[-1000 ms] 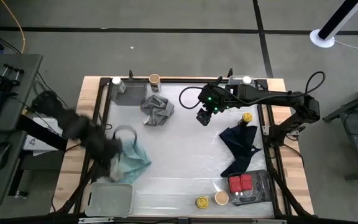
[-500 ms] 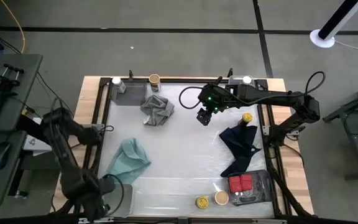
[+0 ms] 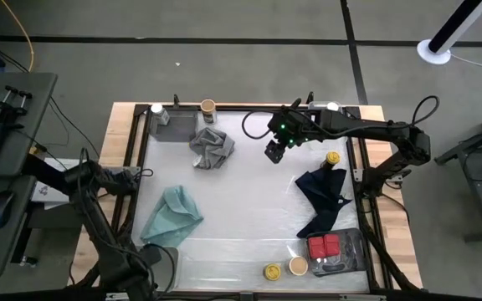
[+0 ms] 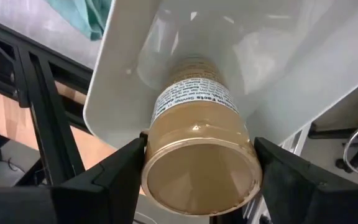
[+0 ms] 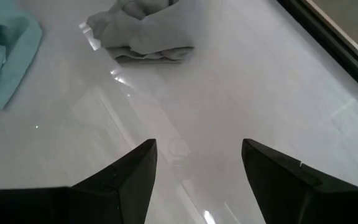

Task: Sort spices by type
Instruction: Put the middle brown seasoning bottle into the white bin, then put the top brown seasoning bottle into the white bin

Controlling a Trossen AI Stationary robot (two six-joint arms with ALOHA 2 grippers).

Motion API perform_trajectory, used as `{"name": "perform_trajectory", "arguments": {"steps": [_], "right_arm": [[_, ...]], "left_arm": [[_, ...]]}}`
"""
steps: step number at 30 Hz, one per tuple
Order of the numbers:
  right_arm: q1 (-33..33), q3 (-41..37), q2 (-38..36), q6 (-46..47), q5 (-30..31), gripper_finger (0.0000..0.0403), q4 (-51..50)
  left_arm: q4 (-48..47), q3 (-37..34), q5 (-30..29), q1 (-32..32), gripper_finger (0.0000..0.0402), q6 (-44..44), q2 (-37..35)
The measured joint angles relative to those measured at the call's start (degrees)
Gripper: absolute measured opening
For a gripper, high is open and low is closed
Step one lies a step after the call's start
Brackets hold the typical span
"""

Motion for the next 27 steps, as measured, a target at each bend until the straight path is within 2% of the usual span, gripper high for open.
{"name": "perform_trajectory", "arguments": {"steps": [7, 18, 27], "right_arm": [[-0.02, 0.00, 0.00, 0.00, -0.10, 0.0233, 0.02], [-0.02, 0.00, 0.00, 0.00, -0.10, 0.0233, 0.03], [-0.02, 0.00, 0.00, -0.41, -0.14, 0.0233, 0.01]], "left_arm": [[-0.02, -0.34, 1.08, 0.04, 0.0249, 0.62, -1.37], [-3.27, -0.28, 0.42, 3.12, 0.0303, 3.33, -6.31], [-3.11, -0.24, 0.40, 6.81, 0.0306, 11.56, -9.21]]}}
